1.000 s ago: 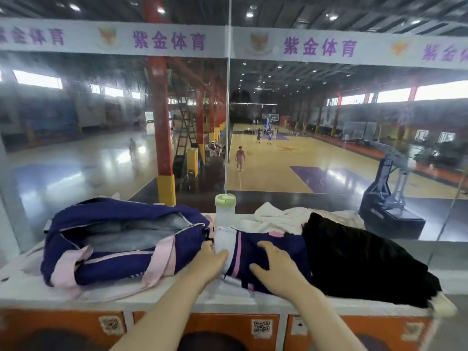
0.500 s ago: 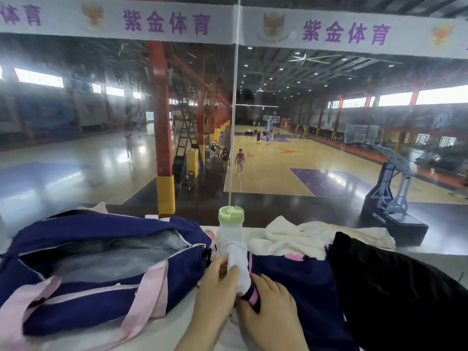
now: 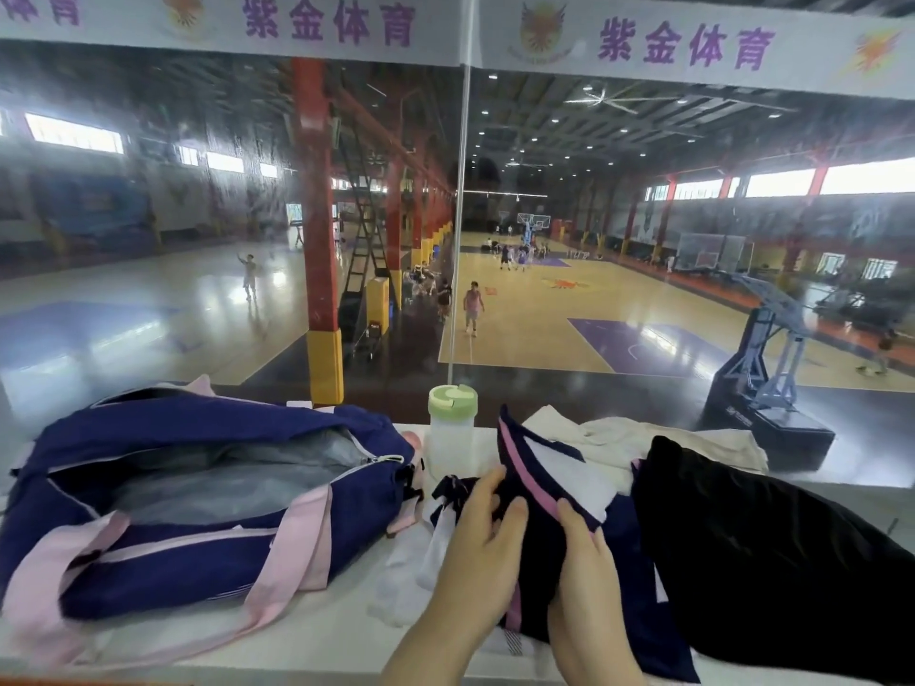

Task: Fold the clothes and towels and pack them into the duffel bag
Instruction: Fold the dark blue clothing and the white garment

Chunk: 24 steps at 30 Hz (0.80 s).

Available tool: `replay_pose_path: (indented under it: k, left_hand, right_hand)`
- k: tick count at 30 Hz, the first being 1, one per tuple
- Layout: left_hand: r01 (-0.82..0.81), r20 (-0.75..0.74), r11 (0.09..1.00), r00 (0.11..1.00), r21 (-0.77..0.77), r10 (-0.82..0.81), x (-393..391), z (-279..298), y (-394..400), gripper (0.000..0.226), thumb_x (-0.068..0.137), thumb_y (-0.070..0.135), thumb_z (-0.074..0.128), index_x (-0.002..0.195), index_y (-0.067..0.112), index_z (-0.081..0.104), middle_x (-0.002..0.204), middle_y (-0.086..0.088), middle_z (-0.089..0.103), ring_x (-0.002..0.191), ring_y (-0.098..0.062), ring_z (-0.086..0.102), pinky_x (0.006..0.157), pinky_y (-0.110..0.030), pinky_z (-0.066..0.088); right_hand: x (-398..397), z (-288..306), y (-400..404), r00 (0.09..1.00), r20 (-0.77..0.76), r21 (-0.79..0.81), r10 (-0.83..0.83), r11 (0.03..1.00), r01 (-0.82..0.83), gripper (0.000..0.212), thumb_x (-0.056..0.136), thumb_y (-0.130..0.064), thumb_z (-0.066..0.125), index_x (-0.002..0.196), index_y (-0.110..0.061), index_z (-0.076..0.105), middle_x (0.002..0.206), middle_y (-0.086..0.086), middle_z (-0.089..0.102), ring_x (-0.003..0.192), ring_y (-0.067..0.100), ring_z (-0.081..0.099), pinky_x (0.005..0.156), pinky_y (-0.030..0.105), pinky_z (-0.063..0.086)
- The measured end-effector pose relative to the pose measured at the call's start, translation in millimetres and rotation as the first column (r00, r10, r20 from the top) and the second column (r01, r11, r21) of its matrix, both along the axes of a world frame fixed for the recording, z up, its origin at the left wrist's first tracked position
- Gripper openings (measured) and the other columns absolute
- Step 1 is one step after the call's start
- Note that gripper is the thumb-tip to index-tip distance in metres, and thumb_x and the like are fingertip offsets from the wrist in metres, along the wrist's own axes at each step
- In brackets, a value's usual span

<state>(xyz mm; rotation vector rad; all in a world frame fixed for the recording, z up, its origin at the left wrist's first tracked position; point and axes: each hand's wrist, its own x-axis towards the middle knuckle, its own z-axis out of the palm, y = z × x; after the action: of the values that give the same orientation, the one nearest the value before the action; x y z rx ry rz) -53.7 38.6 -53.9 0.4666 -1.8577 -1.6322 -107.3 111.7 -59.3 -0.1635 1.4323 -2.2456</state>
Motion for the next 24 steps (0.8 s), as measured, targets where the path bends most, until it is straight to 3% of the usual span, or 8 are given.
replay_pose_path:
  k: [2, 5, 9, 12, 15, 17, 20, 24]
  left_hand:
    - [0.021, -0.006, 1.000, 1.000, 0.009, -0.021, -3, -5, 4, 0.037, 0.099, 0.030, 0.047, 0.124, 0.057, 0.044, 0.133, 0.032, 0.046, 0.128, 0.012, 0.038, 0.107, -0.018, 0.033]
    - [0.010, 0.021, 0.997, 1.000, -0.076, -0.008, -9, -9, 4, 0.038, 0.100, 0.034, 0.044, 0.131, 0.056, 0.042, 0.145, 0.033, 0.032, 0.136, 0.013, 0.023, 0.117, -0.026, 0.021]
    - [0.039, 0.085, 0.968, 0.996, -0.249, -0.018, -17, -19, 4, 0.035, 0.103, 0.035, 0.038, 0.134, 0.051, 0.043, 0.148, 0.036, 0.024, 0.141, 0.011, 0.010, 0.120, -0.028, 0.013]
    - [0.096, 0.127, 0.929, 0.990, -0.358, -0.053, -23, -26, 7, 0.034, 0.104, 0.033, 0.036, 0.132, 0.048, 0.047, 0.144, 0.039, 0.028, 0.141, 0.012, 0.005, 0.116, -0.020, 0.010]
    - [0.153, 0.164, 0.901, 0.982, -0.406, -0.093, -26, -32, 11, 0.033, 0.104, 0.029, 0.036, 0.126, 0.050, 0.050, 0.142, 0.036, 0.034, 0.140, 0.013, 0.006, 0.115, -0.018, 0.009]
    - [0.135, 0.155, 0.911, 0.985, -0.391, -0.079, -28, -34, 11, 0.039, 0.103, 0.021, 0.039, 0.120, 0.055, 0.049, 0.142, 0.036, 0.033, 0.140, 0.012, 0.007, 0.115, -0.018, 0.009]
    - [0.011, 0.144, 0.961, 0.989, -0.277, 0.030, -31, -35, 9, 0.047, 0.099, 0.012, 0.041, 0.129, 0.048, 0.046, 0.148, 0.024, 0.033, 0.139, 0.004, 0.020, 0.117, -0.023, 0.018]
    - [-0.060, 0.280, 0.996, 0.957, -0.069, 0.077, -31, -31, 6, 0.047, 0.096, 0.020, 0.047, 0.142, 0.027, 0.038, 0.135, 0.011, 0.051, 0.110, -0.003, 0.051, 0.091, -0.022, 0.041]
  right_hand:
    - [2, 2, 2, 0.998, 0.062, -0.122, 0.023, 0.992, -0.015, 0.033, 0.094, -0.004, 0.051, 0.121, -0.017, 0.063, 0.110, 0.009, 0.073, 0.101, 0.027, 0.071, 0.093, 0.046, 0.052]
    - [0, 2, 6, 0.999, 0.030, -0.156, 0.017, 0.988, -0.012, 0.045, 0.090, 0.008, 0.047, 0.125, -0.018, 0.058, 0.115, 0.011, 0.071, 0.108, 0.030, 0.067, 0.099, 0.048, 0.049]
    - [-10, 2, 16, 0.989, -0.143, -0.062, -0.041, 0.998, 0.032, 0.027, 0.094, -0.019, 0.061, 0.121, -0.024, 0.059, 0.111, -0.002, 0.073, 0.106, 0.019, 0.068, 0.096, 0.042, 0.051]
    - [-18, 2, 28, 0.932, -0.327, 0.107, -0.155, 0.974, 0.199, 0.020, 0.089, -0.030, 0.067, 0.106, -0.023, 0.060, 0.101, 0.002, 0.072, 0.094, 0.016, 0.069, 0.080, 0.032, 0.052]
    - [-27, 3, 44, 0.847, -0.465, 0.283, -0.257, 0.863, 0.418, 0.030, 0.091, -0.017, 0.062, 0.117, -0.018, 0.048, 0.094, 0.005, 0.064, 0.076, 0.018, 0.062, 0.059, 0.027, 0.043]
    - [-34, -2, 52, 0.820, -0.540, 0.414, -0.188, 0.789, 0.453, 0.047, 0.092, -0.006, 0.052, 0.134, -0.018, 0.035, 0.102, 0.007, 0.063, 0.074, 0.021, 0.060, 0.055, 0.028, 0.040]
    - [-43, -16, 58, 0.805, -0.593, 0.610, 0.019, 0.663, 0.434, 0.059, 0.089, 0.004, 0.044, 0.143, -0.018, 0.034, 0.136, 0.010, 0.051, 0.092, 0.024, 0.056, 0.065, 0.030, 0.045]
    - [-46, -26, 57, 0.756, -0.619, 0.746, 0.212, 0.459, 0.482, 0.062, 0.084, 0.003, 0.047, 0.141, -0.021, 0.040, 0.132, 0.012, 0.046, 0.105, 0.027, 0.047, 0.082, 0.038, 0.046]
